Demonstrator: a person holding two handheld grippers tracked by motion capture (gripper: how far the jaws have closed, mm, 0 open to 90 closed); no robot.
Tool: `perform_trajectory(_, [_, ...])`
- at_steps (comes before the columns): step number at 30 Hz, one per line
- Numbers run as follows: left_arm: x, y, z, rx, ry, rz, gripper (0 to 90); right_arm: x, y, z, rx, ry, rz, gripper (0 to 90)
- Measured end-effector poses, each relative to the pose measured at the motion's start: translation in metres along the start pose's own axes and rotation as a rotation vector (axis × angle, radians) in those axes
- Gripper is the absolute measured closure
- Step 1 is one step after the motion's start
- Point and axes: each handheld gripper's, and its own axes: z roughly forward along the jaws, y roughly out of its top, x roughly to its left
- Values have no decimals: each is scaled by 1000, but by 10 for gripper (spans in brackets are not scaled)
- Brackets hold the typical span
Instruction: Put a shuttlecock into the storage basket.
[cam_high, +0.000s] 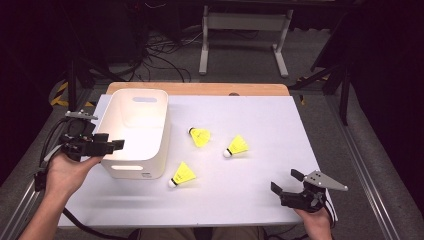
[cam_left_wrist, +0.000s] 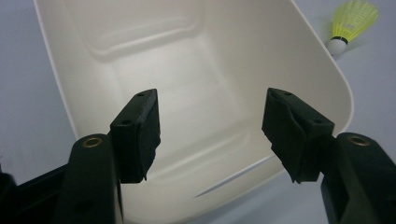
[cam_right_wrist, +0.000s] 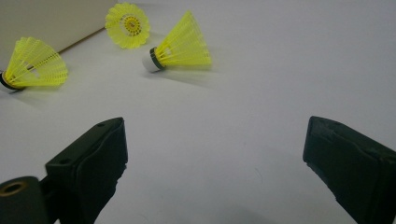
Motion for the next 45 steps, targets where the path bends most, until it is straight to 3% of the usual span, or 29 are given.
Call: perform_trajectory(45, [-52, 17, 27, 37, -108, 111, 370, 0, 0, 0, 5, 2, -7, 69])
